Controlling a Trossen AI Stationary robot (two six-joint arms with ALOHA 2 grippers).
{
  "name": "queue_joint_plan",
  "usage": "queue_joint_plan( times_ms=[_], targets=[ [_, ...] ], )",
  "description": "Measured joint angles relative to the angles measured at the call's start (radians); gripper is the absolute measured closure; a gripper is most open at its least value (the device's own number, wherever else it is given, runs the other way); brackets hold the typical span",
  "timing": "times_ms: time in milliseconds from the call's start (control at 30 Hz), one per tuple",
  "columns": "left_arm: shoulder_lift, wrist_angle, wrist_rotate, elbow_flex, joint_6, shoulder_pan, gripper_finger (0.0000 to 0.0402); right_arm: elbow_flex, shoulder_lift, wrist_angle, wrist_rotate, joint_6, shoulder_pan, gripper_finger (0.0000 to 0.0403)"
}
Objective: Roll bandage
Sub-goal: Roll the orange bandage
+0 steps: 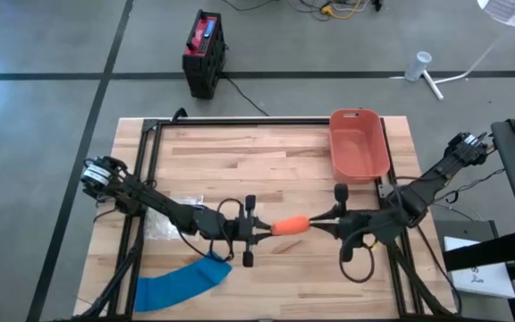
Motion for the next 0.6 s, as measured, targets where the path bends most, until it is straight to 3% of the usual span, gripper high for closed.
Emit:
queue_joint_plan(
  times_ms=[200,333,467,600],
  targets=[
    [0.0,-0.003,-0.003,0.01,0.124,0.0,0.0401,-0.005,0.022,0.069,-0.011,0.011,-0.002,0.0284],
    [0.0,-0.005,-0.006,0.025,0.262,-0.003,0.0401,-0.006,0.051,0.077,-0.014,0.065,-0.017,0.0268],
    [0.0,-0.021,-0.01,0.034,0.371,-0.007,0.0401,-0.006,0.089,0.075,-0.023,0.085,-0.031,0.0293],
    [-0.006,-0.026,-0.025,0.035,0.401,-0.011,0.0401,-0.006,0.096,0.069,-0.03,0.084,-0.034,0.0355]
  ],
)
